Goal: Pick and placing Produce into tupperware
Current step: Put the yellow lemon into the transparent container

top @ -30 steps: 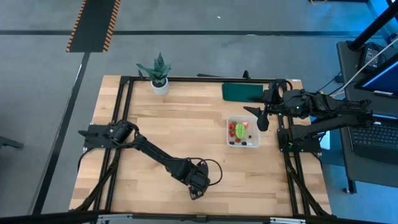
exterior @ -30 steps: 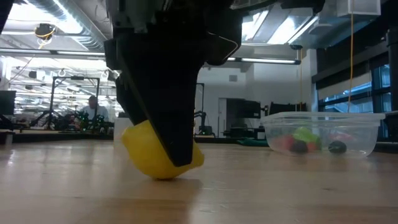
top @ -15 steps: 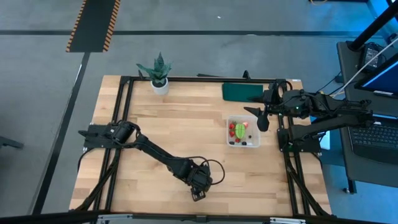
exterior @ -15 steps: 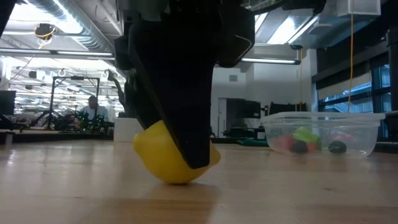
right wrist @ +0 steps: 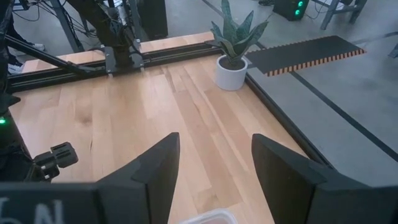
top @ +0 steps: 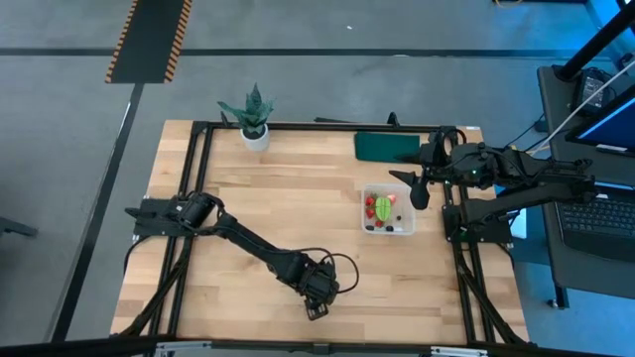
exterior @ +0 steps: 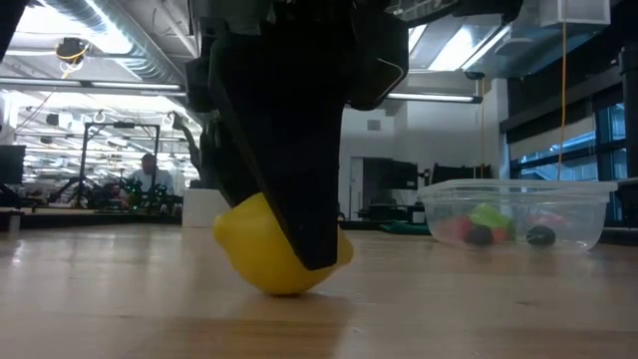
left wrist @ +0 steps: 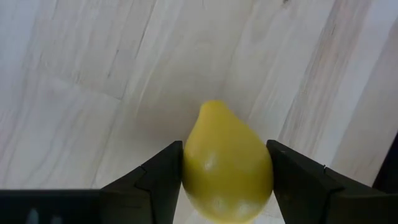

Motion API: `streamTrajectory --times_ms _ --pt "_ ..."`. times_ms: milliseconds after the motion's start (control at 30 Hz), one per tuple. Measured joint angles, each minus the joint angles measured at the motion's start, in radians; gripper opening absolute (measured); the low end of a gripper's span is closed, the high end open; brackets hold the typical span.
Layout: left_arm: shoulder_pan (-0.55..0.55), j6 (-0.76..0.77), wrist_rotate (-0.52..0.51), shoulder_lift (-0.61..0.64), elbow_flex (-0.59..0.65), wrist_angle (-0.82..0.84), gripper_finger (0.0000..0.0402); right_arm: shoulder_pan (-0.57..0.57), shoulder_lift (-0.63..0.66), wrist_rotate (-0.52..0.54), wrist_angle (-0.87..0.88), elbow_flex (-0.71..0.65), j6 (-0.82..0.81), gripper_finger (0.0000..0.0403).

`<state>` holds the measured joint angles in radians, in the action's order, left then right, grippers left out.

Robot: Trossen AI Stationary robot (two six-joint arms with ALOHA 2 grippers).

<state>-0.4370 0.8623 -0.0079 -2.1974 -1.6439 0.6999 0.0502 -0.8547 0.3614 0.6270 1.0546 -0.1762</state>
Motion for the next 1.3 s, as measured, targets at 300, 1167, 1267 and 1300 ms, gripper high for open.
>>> streamTrajectory --times_ms 300,1167,1267,1300 --pt "0.051 -0.11 -0.043 0.001 -0.137 0.136 0.0204 0.0 0.0 0.0 0.0 0.0 0.001 0.0204" --pt "0.472 -0.587 -0.051 -0.029 -0.424 -0.177 0.0206 0.0 0.001 0.002 0.001 0.0 0.001 0.0204" --pt "0.492 -0.587 -0.014 -0.062 -0.421 -0.203 0.0206 0.0 0.001 0.002 0.008 0.0 0.001 0.0204" --pt "0.495 -0.587 -0.003 -0.079 -0.422 -0.236 0.0207 0.0 0.001 0.003 0.008 0.0 0.0 0.0204"
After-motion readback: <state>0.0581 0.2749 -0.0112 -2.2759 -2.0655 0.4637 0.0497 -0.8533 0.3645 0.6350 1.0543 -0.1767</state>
